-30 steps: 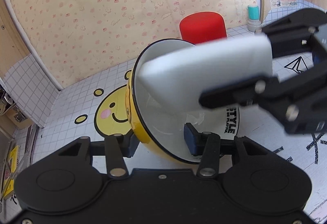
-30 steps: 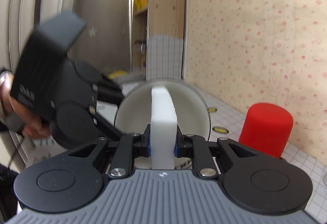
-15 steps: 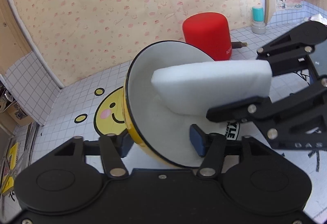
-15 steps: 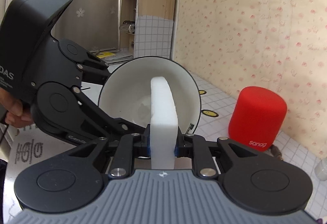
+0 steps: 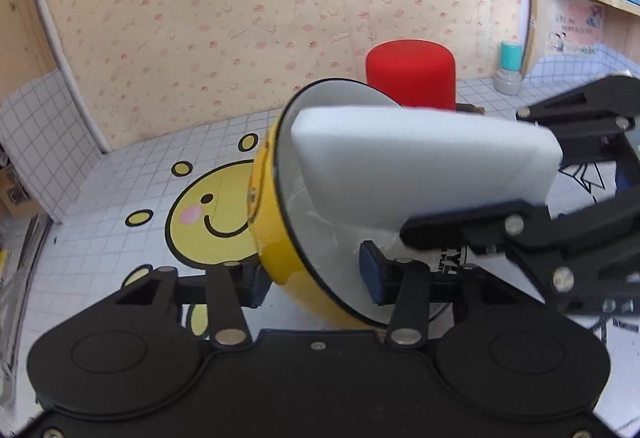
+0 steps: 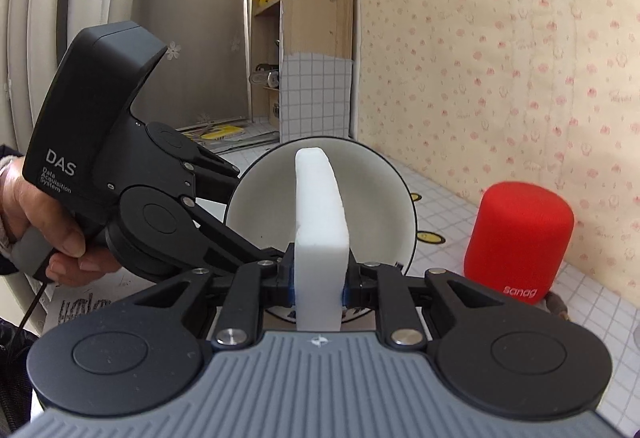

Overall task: Clean bowl
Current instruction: 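Tilt the bowl by its rim with left tool while right tool scrubs inside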

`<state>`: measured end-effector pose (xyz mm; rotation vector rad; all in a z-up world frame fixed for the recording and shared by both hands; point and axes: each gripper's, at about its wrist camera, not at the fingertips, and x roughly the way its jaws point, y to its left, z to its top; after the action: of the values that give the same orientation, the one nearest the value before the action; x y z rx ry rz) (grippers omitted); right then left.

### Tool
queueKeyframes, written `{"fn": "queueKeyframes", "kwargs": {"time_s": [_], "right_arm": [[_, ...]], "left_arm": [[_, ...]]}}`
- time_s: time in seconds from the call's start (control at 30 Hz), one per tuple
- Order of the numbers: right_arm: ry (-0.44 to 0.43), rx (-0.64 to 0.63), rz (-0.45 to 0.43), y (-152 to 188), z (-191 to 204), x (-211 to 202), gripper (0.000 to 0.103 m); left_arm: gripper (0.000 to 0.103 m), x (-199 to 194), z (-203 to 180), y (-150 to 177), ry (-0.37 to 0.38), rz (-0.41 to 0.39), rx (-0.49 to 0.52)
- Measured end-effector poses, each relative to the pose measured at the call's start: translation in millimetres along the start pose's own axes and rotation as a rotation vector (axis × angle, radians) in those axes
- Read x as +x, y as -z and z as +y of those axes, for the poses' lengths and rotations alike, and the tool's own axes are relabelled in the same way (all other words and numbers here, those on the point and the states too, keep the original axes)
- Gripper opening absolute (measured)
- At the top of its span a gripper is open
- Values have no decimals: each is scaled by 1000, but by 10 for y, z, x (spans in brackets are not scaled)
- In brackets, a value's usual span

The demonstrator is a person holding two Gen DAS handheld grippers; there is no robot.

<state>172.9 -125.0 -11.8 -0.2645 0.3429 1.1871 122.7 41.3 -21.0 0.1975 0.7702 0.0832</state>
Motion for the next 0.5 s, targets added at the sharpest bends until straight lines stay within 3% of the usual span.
{"fn": "queueKeyframes", "kwargs": {"time_s": [0.07, 0.2, 0.5], "right_arm": [[21, -13, -5, -10, -10, -27, 22], [54, -28, -3, -23, -36, -44, 22], [-5, -87, 97, 35, 98, 109, 21]], "left_arm": [[44, -44, -3, 15, 1, 7, 66], [44, -58, 31, 23, 2, 17, 77], [46, -36, -1, 19, -22, 9, 77]]}}
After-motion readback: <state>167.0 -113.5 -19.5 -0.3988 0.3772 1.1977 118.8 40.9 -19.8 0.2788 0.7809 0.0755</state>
